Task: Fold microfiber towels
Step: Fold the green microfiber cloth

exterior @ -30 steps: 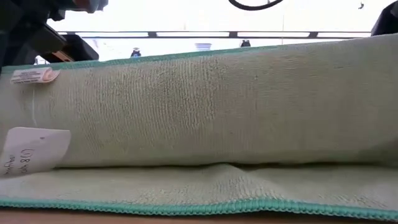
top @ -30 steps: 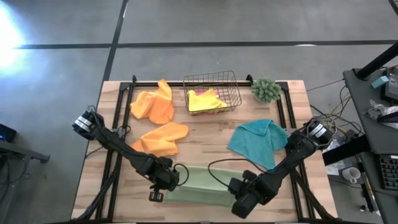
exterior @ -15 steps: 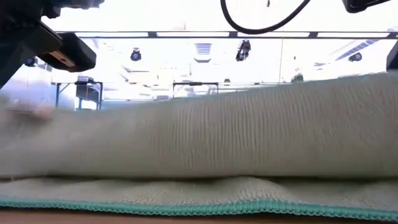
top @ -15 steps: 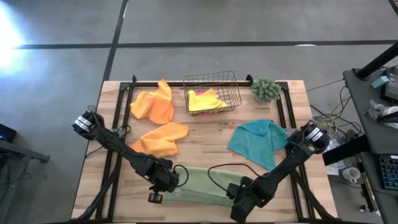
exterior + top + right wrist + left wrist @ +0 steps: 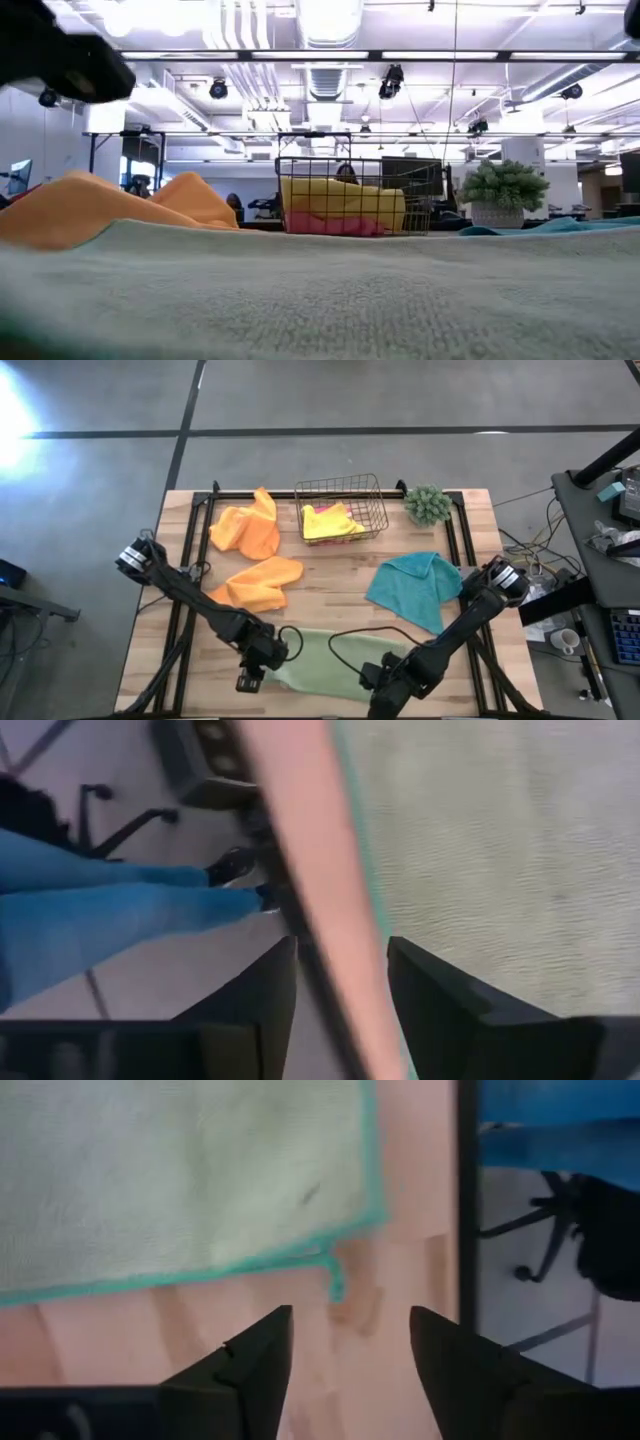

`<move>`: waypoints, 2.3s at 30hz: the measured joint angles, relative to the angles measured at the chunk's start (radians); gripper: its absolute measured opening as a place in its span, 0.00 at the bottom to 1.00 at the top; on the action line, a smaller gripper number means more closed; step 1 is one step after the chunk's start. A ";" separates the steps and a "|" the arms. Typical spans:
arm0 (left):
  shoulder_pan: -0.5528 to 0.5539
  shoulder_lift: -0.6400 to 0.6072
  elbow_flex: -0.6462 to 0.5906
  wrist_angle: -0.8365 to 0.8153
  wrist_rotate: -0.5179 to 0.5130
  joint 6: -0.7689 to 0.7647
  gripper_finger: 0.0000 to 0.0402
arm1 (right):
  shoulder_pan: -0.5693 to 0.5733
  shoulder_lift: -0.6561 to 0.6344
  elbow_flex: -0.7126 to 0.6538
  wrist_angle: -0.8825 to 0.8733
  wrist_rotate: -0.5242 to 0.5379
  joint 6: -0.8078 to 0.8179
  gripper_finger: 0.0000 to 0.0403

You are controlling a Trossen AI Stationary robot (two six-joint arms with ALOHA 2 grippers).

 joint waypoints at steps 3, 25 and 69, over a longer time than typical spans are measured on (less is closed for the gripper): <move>-0.002 -0.015 0.024 0.000 0.003 0.000 0.47 | 0.004 0.000 0.047 -0.041 -0.001 -0.003 0.39; -0.013 -0.027 0.042 -0.064 -0.221 -0.082 0.47 | -0.096 0.005 0.128 -0.449 0.255 -0.299 0.26; 0.278 0.132 -0.260 0.563 -0.329 0.133 0.24 | -0.088 -0.009 -0.309 0.149 0.019 0.005 0.02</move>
